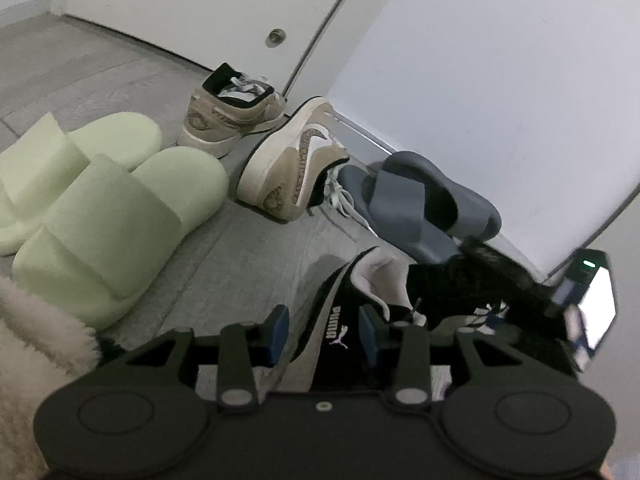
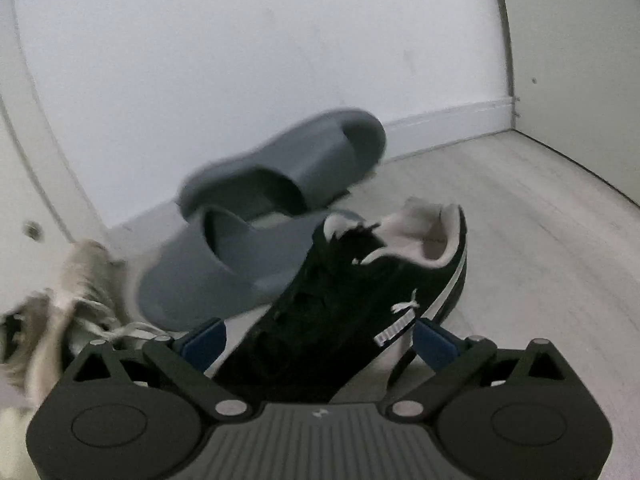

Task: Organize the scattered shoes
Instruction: 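Carry the lifted black sneaker with the right tool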

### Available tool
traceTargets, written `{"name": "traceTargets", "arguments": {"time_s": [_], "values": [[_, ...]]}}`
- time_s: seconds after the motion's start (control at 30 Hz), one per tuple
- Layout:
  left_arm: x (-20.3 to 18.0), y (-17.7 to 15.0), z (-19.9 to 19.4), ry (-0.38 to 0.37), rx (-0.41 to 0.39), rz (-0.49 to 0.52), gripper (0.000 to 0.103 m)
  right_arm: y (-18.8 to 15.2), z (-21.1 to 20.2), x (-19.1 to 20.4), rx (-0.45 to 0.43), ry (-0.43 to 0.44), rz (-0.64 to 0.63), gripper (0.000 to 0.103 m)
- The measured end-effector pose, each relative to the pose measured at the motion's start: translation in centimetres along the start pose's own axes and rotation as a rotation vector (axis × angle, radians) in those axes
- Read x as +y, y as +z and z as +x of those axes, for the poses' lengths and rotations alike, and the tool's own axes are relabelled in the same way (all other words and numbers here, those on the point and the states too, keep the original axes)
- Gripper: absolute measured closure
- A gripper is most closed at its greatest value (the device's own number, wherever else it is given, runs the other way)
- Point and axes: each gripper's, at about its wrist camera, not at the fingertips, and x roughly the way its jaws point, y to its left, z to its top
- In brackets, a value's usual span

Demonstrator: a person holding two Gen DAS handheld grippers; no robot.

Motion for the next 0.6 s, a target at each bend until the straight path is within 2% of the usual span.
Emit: {"name": "traceTargets", "arguments": {"time_s": [0.1, 0.23, 0.4, 0.6], "values": [[0.3, 0.1, 0.1, -0.001, 0.004, -0.016, 0.063, 0.2, 1.7, 2.1, 0.032, -0.087, -0.137, 0.001], [0.2, 0.2, 0.3, 0.003, 0.01, -0.019, 0.063, 0.0, 1.6, 1.4, 0.042, -0.062, -0.199, 0.003], [0.2, 0.2, 0.3, 0.01, 0.009, -0.016, 0.063, 0.0, 0.9, -1.8, 0.116, -0.042, -0.116, 0.003], [0.2, 0.1, 0.2, 0.019, 0.002, -0.01, 0.063, -0.7, -3.2, -4.9, 0.114, -0.158, -0.091, 0.005]]}}
